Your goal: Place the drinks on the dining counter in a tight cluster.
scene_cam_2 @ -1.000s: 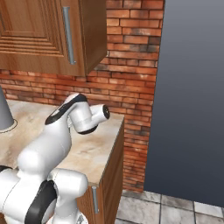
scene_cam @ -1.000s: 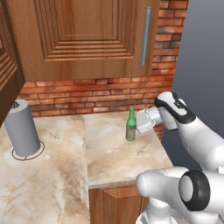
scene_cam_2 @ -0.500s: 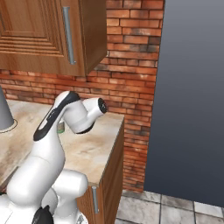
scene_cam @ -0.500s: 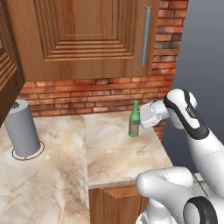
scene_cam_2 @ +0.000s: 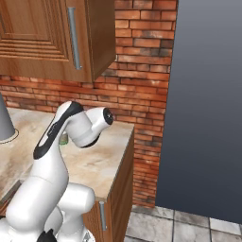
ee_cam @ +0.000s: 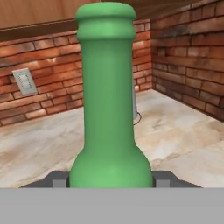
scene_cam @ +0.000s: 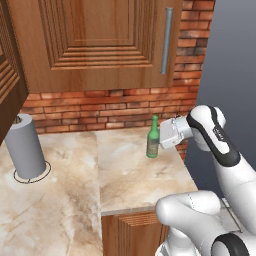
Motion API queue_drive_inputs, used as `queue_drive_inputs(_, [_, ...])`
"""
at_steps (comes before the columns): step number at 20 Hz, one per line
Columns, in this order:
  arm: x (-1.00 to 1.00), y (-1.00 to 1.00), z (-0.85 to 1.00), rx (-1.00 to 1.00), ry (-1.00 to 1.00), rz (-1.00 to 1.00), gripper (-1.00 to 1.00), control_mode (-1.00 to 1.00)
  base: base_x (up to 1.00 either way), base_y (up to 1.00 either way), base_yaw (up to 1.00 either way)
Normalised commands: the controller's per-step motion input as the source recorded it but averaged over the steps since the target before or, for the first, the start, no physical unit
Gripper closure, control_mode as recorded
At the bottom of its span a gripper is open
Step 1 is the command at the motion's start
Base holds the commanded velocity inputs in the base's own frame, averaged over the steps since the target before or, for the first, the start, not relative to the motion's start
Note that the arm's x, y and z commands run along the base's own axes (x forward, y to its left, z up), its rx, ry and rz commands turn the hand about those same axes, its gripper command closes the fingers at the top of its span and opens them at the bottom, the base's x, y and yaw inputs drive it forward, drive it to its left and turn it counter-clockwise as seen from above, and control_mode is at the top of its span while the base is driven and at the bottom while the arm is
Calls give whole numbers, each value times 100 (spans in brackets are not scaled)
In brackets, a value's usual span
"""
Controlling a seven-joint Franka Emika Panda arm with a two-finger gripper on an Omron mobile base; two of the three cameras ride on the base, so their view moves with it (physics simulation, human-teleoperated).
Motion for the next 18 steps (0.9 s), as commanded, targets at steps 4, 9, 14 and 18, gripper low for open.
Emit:
queue_drive_inputs(4, [0, 0, 0, 0, 0, 0, 100, 100, 0, 0, 0])
queue_drive_inputs(9, [0, 0, 0, 0, 0, 0, 100, 100, -79, -62, -19])
queue_drive_inputs(14, [0, 0, 0, 0, 0, 0, 100, 100, -100, -89, -35])
queue_drive_inputs(18, [0, 0, 0, 0, 0, 0, 100, 100, -83, -67, -49])
